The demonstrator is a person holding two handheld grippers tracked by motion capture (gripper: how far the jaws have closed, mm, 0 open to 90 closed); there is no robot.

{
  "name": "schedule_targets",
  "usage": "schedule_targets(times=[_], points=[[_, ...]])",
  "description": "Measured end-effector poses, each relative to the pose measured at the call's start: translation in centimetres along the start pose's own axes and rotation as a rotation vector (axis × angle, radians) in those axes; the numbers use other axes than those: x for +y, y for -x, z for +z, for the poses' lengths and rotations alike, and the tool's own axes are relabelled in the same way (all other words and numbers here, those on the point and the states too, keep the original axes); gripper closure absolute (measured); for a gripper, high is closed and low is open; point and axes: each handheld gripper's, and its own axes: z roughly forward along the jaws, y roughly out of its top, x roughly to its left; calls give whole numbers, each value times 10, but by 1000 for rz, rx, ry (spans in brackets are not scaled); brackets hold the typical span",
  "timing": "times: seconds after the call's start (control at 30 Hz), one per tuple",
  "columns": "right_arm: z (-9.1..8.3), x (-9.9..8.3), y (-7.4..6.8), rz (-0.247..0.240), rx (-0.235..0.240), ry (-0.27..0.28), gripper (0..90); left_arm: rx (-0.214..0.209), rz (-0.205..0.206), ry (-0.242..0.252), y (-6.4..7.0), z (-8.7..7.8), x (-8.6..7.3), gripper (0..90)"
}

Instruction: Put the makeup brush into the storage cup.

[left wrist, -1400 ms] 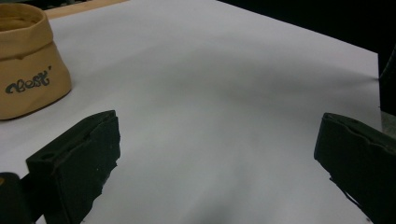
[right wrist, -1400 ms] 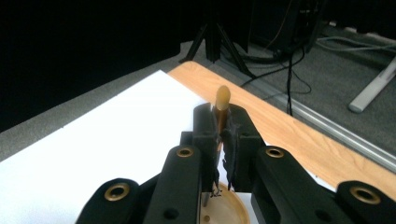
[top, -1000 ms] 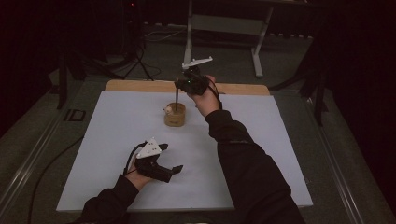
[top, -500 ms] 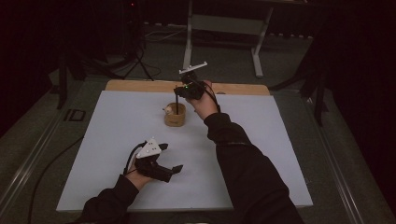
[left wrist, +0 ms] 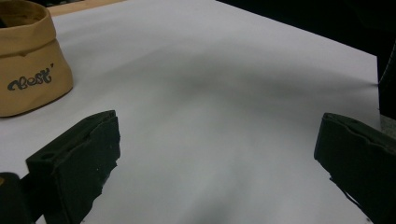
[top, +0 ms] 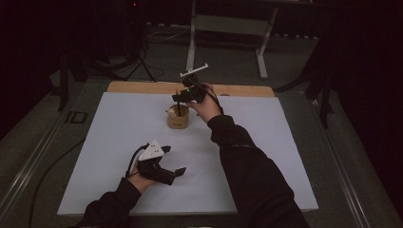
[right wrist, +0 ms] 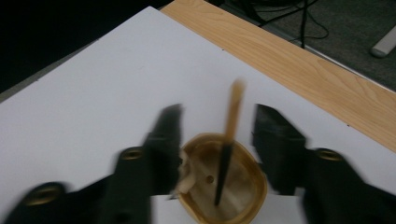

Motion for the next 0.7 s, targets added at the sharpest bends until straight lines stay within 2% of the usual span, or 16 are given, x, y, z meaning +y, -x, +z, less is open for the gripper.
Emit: schedule_targets(times=[0.03,0.1,0.13,0.2,0.23,0.27,0.33,0.37,0.4,0.53,0.7], points=[[-1,1,0,4,0,-6,376,1,-2,0,0,0,0,12],[-3,2,0,-5,1,-11,334,-1,-3,-3,0,0,0,12],[-4,2,-1,-10,1,-8,278,2,1,-3,0,0,0,11],[-6,2,-1,-19,18,-12,258,2,7,-1,0,1,0,12],[-7,2,-2,-23,21,-10,204,2,7,0,0,1,0,12],[-8,2,-2,-21,26,-14,193,2,7,1,0,1,0,12],[-11,1,-3,-31,74,-19,101,-1,7,-3,0,1,0,11],[-13,0,-4,-44,87,-17,101,-1,5,-2,0,1,0,11],[-14,-1,-5,-45,87,-17,101,-2,5,-2,1,1,0,12],[-19,-8,-5,-44,141,-2,101,-10,13,-7,1,0,1,11],[-24,-15,-5,-50,152,7,102,-16,10,-4,-1,-1,4,11]])
